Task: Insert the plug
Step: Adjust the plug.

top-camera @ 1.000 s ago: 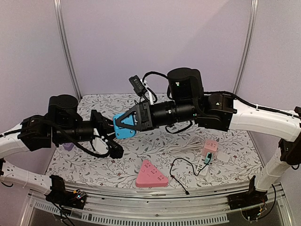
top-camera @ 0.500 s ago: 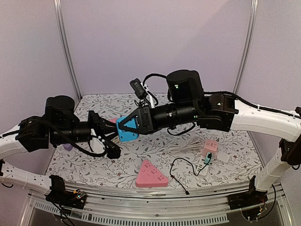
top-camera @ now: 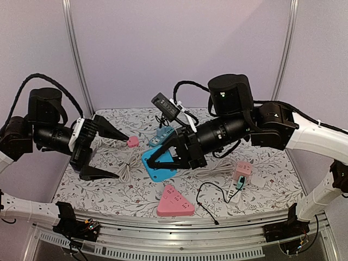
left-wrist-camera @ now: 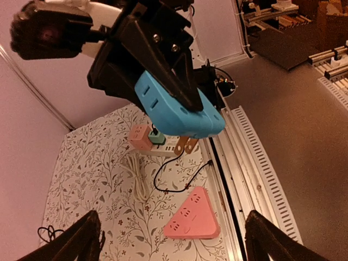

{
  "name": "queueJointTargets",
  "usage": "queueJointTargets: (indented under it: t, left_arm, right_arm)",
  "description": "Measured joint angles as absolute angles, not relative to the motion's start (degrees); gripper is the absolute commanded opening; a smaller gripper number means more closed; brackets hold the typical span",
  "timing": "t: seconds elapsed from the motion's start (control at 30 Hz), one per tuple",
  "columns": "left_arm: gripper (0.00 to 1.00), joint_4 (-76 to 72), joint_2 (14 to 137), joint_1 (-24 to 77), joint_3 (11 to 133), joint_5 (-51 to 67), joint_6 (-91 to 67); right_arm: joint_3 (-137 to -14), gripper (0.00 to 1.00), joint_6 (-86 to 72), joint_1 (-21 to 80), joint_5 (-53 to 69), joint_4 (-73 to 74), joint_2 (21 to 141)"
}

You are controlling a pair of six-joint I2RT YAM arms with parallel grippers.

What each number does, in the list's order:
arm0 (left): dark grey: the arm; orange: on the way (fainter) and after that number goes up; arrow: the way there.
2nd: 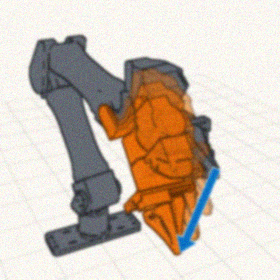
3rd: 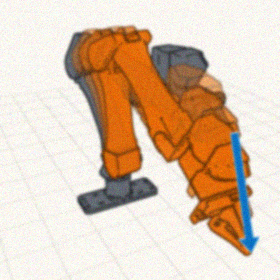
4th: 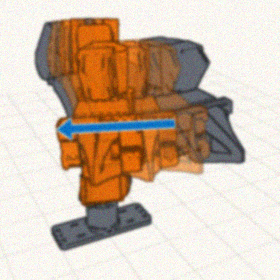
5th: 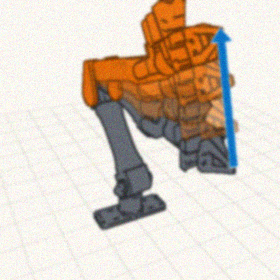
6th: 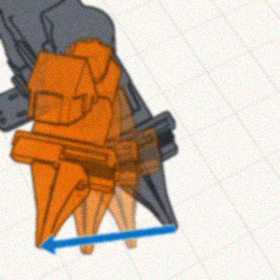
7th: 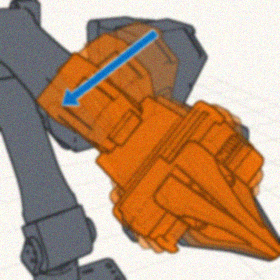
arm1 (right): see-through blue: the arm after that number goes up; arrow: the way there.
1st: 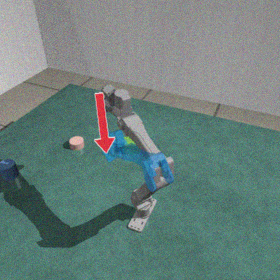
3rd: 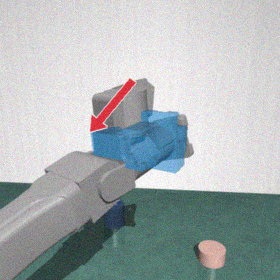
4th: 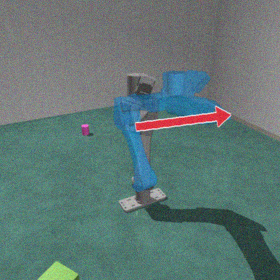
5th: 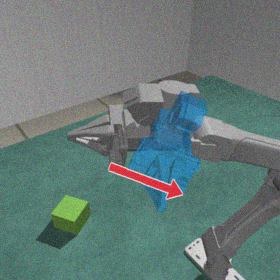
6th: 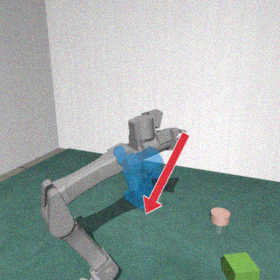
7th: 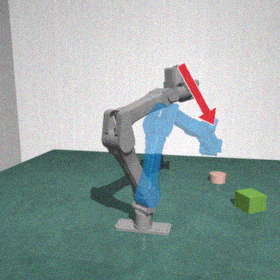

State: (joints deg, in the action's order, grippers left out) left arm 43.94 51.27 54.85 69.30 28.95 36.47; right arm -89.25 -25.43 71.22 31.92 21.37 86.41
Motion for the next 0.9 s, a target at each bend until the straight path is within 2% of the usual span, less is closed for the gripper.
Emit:
queueJointTargets:
  t: [0.07,0.23,0.57,0.77,0.9]
  left_arm:
    - [0.84,43.31,51.94,54.85,70.35,32.73,29.65]
    - [0.82,41.34,56.03,56.45,71.42,37.32,21.56]
    - [0.75,39.03,61.89,61.87,72.86,36.86,17.50]
    - [0.45,37.76,62.15,62.50,74.98,36.86,16.49]
    - [0.29,37.58,62.15,62.94,74.91,36.84,15.62]
  right_arm:
    - [-90.15,0.00,-23.42,71.40,34.17,22.28,86.43]
    - [-93.71,0.00,-20.08,71.59,36.88,22.98,86.85]
    - [-95.68,0.00,-18.52,71.59,38.28,22.87,89.34]
    - [-95.61,0.00,-17.82,71.59,37.60,23.22,89.45]
    - [-95.26,0.00,-17.56,71.61,35.40,23.57,89.25]
